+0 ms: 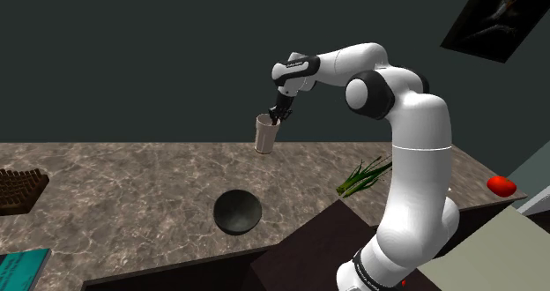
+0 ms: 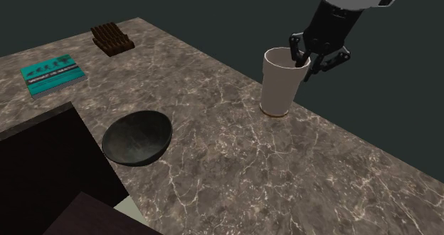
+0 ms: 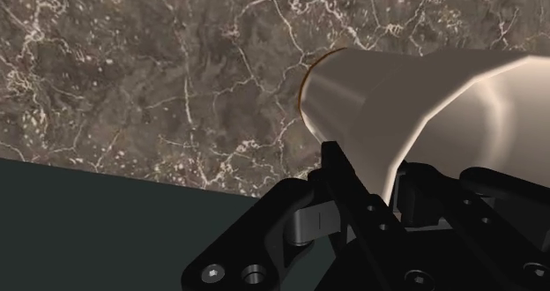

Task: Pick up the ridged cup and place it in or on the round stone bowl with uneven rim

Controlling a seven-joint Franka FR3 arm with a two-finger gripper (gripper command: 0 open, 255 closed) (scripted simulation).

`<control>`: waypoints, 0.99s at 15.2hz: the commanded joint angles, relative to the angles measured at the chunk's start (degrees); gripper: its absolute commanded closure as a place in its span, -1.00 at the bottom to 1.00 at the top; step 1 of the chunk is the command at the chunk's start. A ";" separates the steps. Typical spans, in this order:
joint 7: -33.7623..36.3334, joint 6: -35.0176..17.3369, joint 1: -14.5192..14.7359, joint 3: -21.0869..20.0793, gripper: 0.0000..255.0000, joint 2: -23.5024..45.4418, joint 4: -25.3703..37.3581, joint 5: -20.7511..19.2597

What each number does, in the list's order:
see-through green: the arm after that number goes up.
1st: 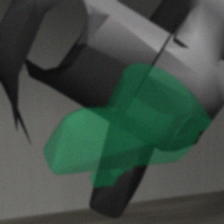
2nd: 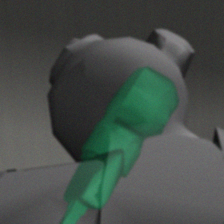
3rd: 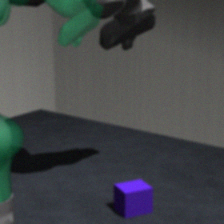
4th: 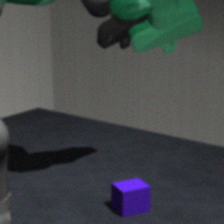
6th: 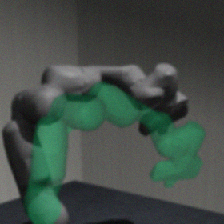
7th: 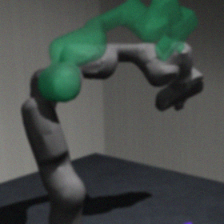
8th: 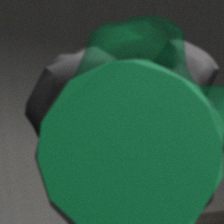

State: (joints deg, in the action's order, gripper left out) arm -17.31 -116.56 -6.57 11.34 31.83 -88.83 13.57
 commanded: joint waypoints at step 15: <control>1.69 10.18 -0.03 0.65 1.00 -3.93 6.46 -1.38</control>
State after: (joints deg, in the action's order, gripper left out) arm -15.73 -107.11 -6.58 11.94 28.18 -82.87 12.27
